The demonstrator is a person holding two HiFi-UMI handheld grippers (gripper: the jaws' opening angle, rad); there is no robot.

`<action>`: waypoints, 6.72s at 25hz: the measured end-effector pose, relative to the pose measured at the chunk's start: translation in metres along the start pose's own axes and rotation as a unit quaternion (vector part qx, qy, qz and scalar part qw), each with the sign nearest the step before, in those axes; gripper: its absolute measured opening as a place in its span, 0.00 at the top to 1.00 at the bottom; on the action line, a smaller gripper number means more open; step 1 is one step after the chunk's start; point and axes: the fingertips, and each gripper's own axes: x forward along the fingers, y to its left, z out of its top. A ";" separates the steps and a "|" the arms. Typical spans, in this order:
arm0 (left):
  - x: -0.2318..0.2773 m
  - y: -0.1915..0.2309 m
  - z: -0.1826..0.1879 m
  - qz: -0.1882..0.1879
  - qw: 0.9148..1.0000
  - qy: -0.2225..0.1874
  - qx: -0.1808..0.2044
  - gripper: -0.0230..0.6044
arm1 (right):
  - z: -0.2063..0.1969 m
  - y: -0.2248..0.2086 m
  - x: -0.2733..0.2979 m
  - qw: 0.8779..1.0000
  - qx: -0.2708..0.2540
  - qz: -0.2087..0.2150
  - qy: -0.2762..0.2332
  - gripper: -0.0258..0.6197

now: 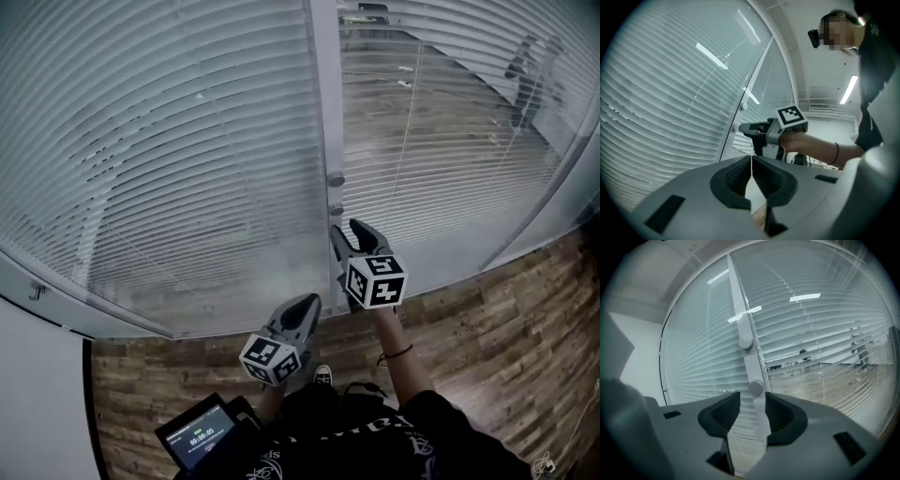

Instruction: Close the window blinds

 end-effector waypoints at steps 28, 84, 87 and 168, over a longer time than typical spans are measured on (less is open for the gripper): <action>0.019 0.056 -0.006 0.023 0.999 0.022 -0.025 0.96 | 0.014 -0.015 0.051 0.991 -0.126 -0.054 0.013 0.75; 0.025 0.053 -0.018 0.022 0.998 0.036 -0.044 0.96 | 0.020 -0.017 0.050 1.000 0.020 -0.019 0.013 0.77; 0.022 0.060 -0.018 0.031 0.998 0.035 -0.049 0.96 | 0.016 -0.019 0.054 0.999 0.034 -0.019 0.022 0.77; -0.180 -0.245 -0.124 0.089 0.993 0.041 -0.069 0.96 | -0.195 0.087 -0.390 0.983 0.057 0.119 0.129 0.85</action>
